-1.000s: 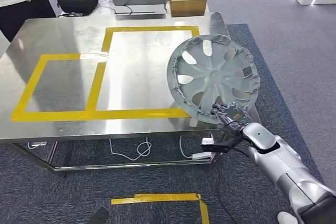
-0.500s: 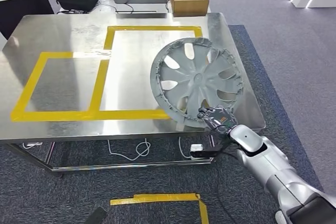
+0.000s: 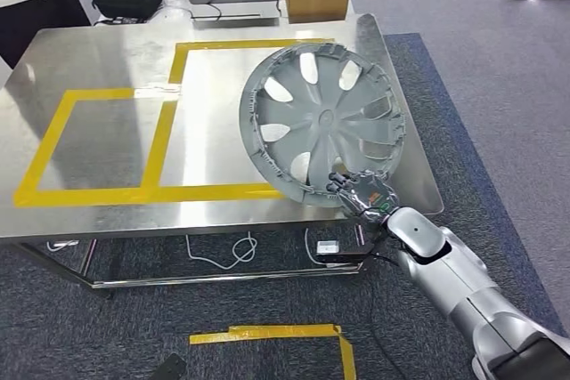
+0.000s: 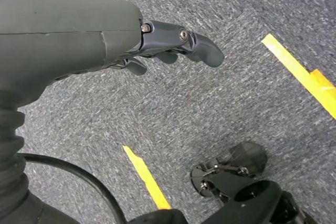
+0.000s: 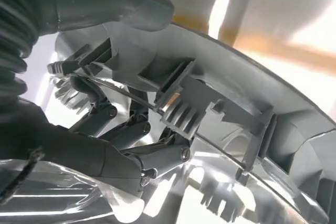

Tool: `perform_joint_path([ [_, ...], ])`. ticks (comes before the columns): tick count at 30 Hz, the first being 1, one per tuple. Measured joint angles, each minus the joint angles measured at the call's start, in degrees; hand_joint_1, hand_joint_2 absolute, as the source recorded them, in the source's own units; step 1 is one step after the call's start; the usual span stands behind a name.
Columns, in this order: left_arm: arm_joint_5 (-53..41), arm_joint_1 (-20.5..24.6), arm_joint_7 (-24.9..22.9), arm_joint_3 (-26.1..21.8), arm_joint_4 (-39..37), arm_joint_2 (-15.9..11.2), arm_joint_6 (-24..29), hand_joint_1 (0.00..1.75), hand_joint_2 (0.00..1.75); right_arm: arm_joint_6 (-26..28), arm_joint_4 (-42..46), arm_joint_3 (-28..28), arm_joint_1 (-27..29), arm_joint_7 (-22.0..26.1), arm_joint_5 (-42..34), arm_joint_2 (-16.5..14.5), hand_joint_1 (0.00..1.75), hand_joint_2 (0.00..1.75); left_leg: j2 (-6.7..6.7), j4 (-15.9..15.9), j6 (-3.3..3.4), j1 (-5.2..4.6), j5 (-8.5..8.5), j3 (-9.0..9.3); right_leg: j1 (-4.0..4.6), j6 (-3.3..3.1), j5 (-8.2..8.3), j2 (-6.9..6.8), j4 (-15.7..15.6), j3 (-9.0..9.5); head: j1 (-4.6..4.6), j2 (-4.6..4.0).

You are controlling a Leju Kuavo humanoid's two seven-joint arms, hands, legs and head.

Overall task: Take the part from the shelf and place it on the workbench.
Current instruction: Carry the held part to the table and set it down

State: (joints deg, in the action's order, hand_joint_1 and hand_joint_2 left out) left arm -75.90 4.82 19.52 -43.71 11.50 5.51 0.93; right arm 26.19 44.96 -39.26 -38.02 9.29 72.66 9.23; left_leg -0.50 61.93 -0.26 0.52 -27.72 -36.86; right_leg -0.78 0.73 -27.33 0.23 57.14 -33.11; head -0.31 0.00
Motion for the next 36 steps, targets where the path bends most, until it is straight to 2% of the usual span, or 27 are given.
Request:
perform_joint_path([
  [3, 0.0, -0.1, 0.0, 0.0, 0.0, 0.0, -0.1, 0.0, 1.75, -0.3, 2.3, 1.0, -0.2, -0.2, -0.3, 0.3, 1.75, 1.75, 0.09, 10.8, -0.48, 0.13, -4.95, -4.67, 0.08, -0.52, -0.02, -0.03, 0.0, 0.06, -0.15, 0.0],
  [4, -0.1, -0.1, 0.0, 0.0, 0.0, 0.0, -0.1, 0.0, 1.75, -0.5, 2.9, 1.2, -0.3, -0.2, -0.4, 0.5, 1.75, 1.75, 0.09, 13.0, -0.5, 0.13, -5.31, -5.62, 0.13, -0.56, -0.06, -0.02, 0.0, 0.11, -0.15, 0.0],
  [5, -0.1, -0.1, 0.0, 0.0, 0.0, 0.0, -0.2, 0.0, 1.75, -0.6, 3.5, 1.4, -0.4, -0.1, -0.4, 0.7, 1.75, 1.75, 0.09, 13.0, -0.43, 0.12, -4.54, -5.62, 0.17, -0.57, -0.09, 0.01, 0.0, 0.19, -0.16, 0.0],
  [6, -0.1, -0.1, 0.1, 0.0, 0.0, 0.0, -0.3, 0.0, 1.75, -0.7, 3.9, 1.5, -0.5, -0.1, -0.4, 0.8, 1.75, 1.75, 0.09, 10.9, -0.28, 0.12, -2.8, -4.59, 0.2, -0.55, -0.15, 0.04, 0.0, 0.32, -0.15, 0.0],
  [8, -0.1, -0.1, 0.1, 0.0, 0.0, -0.1, -0.3, 0.0, 1.75, -0.9, 4.7, 1.9, -0.7, 0.0, -0.4, 0.9, 1.75, 1.75, 0.1, 3.2, 0.23, 0.02, 1.12, -0.97, 0.35, -0.33, -0.37, 0.11, 0.1, 0.53, -0.15, 0.0],
  [9, -0.1, -0.1, 0.1, 0.0, 0.0, -0.1, -0.3, 0.0, 1.75, -0.9, 5.0, 2.0, -0.8, 0.0, -0.4, 1.0, 1.75, 1.75, 0.1, -0.1, 0.47, -0.05, 2.02, 0.44, 0.46, -0.14, -0.46, 0.14, 0.2, 0.45, -0.13, 0.0],
  [10, -0.1, -0.1, 0.1, 0.1, 0.0, -0.1, -0.3, 0.0, 1.75, -1.0, 5.2, 2.1, -0.8, 0.0, -0.4, 1.1, 1.75, 1.75, 0.08, -2.0, 0.66, -0.12, 2.27, 1.19, 0.57, 0.1, -0.48, 0.15, 0.3, 0.26, -0.08, 0.0],
  [13, -0.1, -0.2, 0.1, 0.1, 0.0, 0.0, -0.3, 0.0, 1.75, -1.2, 5.7, 2.3, -0.9, 0.2, -0.4, 1.3, 1.75, 1.75, 0.07, -3.0, 1.21, -0.06, 1.95, 1.3, 0.6, 0.98, -0.56, 0.13, 0.4, -0.3, -0.06, 0.0],
  [14, -0.1, -0.3, 0.1, 0.1, 0.0, 0.0, -0.3, 0.0, 1.75, -1.3, 5.8, 2.4, -1.0, 0.2, -0.5, 1.5, 1.75, 1.75, 0.08, -3.1, 1.46, 0.05, 2.04, 1.38, 0.57, 1.3, -1.12, 0.1, 1.0, -0.69, -0.02, 0.0],
  [16, -0.1, -0.2, 0.1, 0.1, 0.0, 0.0, -0.3, 0.0, 1.75, -1.8, 5.8, 2.4, -1.2, 0.5, -0.6, 1.7, 1.75, 1.75, 0.12, -3.4, 2.0, 0.25, 2.18, 1.46, 0.44, 1.84, -3.64, 0.06, 5.4, -2.95, 0.14, 0.0],
  [18, -0.2, -0.1, 0.1, 0.1, 0.0, 0.0, -0.4, 0.0, 1.75, -2.5, 5.7, 2.4, -1.4, 0.8, -0.8, 1.8, 1.75, 1.75, 0.11, -3.4, 2.27, 0.21, 2.16, 1.41, 0.29, 2.21, -6.61, 0.04, 12.8, -6.6, 0.25, 0.0],
  [19, -0.3, -0.2, 0.1, 0.1, 0.0, 0.0, -0.4, 0.0, 1.75, -2.8, 5.5, 2.4, -1.4, 1.1, -0.8, 1.9, 1.75, 1.75, 0.1, -3.4, 2.29, 0.2, 2.15, 1.43, 0.24, 2.33, -7.16, 0.03, 15.4, -8.01, 0.24, 0.0],
  [20, -0.4, -0.2, 0.1, 0.2, 0.0, 0.0, -0.4, 0.0, 1.75, -3.1, 5.1, 2.4, -1.4, 1.4, -0.9, 1.9, 1.75, 1.75, 0.08, -3.4, 2.29, 0.19, 2.14, 1.45, 0.19, 2.38, -6.66, 0.03, 16.2, -8.59, 0.26, 0.0],
  [21, -0.4, -0.2, 0.1, 0.3, 0.0, 0.1, -0.4, 0.0, 1.75, -3.4, 4.7, 2.3, -1.4, 1.7, -0.9, 1.9, 1.75, 1.75, 0.04, -3.4, 2.27, 0.2, 2.12, 1.49, 0.15, 2.35, -5.11, 0.0, 14.6, -8.08, 0.26, 0.0],
  [23, -0.6, -0.1, 0.1, 0.4, 0.0, 0.1, -0.5, 0.0, 1.75, -3.8, 3.6, 2.2, -1.6, 2.5, -0.9, 1.9, 1.75, 1.75, -0.05, -3.3, 2.07, 0.13, 2.04, 1.51, 0.13, 2.12, -1.13, -0.08, 7.4, -4.82, 0.26, 0.0],
  [24, -0.6, 0.0, 0.1, 0.5, 0.0, 0.1, -0.5, 0.0, 1.75, -3.9, 2.9, 2.0, -1.8, 2.9, -1.0, 1.7, 1.75, 1.75, -0.07, -3.2, 1.85, 0.02, 2.01, 1.4, 0.16, 1.94, 0.04, -0.1, 3.9, -3.14, 0.26, 0.0],
  [25, -0.7, 0.1, 0.1, 0.5, 0.0, 0.1, -0.5, 0.0, 1.75, -3.9, 2.3, 1.8, -2.0, 3.2, -1.0, 1.5, 1.75, 1.75, -0.08, -3.2, 1.57, -0.09, 2.04, 1.22, 0.21, 1.72, 0.5, -0.1, 1.7, -2.08, 0.25, 0.0],
  [28, -0.8, 0.1, 0.0, 0.5, 0.0, 0.1, -0.6, 0.0, 1.75, -4.0, 0.4, 1.2, -2.2, 3.5, -0.9, 0.5, 1.75, 1.75, -0.05, -3.2, 0.66, -0.18, 2.17, 0.85, 0.25, 0.79, 0.43, -0.06, 0.8, -1.66, 0.26, 0.0],
  [30, -0.8, 0.2, 0.0, 0.6, 0.0, 0.0, -0.6, 0.0, 1.75, -4.2, -0.6, 0.8, -2.3, 3.4, -0.8, -0.4, 1.75, 1.75, 0.02, -1.5, 0.03, -0.11, 0.87, 0.23, 0.09, 0.05, 0.59, -0.09, 0.6, -1.59, 0.16, 0.0],
  [31, -0.9, 0.2, -0.1, 0.7, 0.0, 0.0, -0.7, 0.0, 1.75, -4.3, -1.1, 0.6, -2.4, 3.4, -0.7, -0.9, 1.75, 1.75, 0.06, 0.9, -0.25, -0.07, -0.62, -0.82, 0.02, -0.26, 0.64, -0.11, 0.5, -1.53, 0.11, 0.0],
  [33, -0.9, 0.3, -0.1, 0.9, 0.0, 0.0, -1.0, 0.0, 1.75, -4.6, -2.0, 0.3, -2.5, 3.5, -0.6, -2.1, 1.75, 1.75, 0.09, 8.4, -0.55, -0.04, -4.15, -4.13, 0.15, -0.63, 0.57, -0.11, 0.5, -1.51, 0.03, 0.0],
  [34, -1.0, 0.4, -0.1, 1.0, 0.0, 0.0, -1.1, 0.0, 1.75, -4.8, -2.5, 0.0, -2.6, 3.6, -0.6, -2.7, 1.75, 1.75, 0.09, 11.6, -0.58, -0.04, -5.14, -5.55, 0.26, -0.72, 0.53, -0.11, 0.6, -1.47, 0.04, 0.0],
  [35, -1.0, 0.4, -0.2, 1.2, 0.0, -0.1, -1.3, 0.0, 1.75, -5.0, -2.9, -0.2, -2.6, 3.6, -0.6, -3.3, 1.75, 1.75, 0.09, 12.9, -0.51, -0.05, -5.04, -6.13, 0.36, -0.79, 0.48, -0.09, 0.6, -1.39, 0.03, 0.0],
  [36, -1.0, 0.5, -0.2, 1.3, 0.0, -0.1, -1.4, 0.0, 1.75, -5.2, -3.2, -0.5, -2.7, 3.6, -0.5, -3.9, 1.75, 1.75, 0.09, 12.1, -0.35, -0.06, -3.89, -5.74, 0.47, -0.83, 0.42, -0.05, 0.6, -1.29, 0.04, 0.0],
])
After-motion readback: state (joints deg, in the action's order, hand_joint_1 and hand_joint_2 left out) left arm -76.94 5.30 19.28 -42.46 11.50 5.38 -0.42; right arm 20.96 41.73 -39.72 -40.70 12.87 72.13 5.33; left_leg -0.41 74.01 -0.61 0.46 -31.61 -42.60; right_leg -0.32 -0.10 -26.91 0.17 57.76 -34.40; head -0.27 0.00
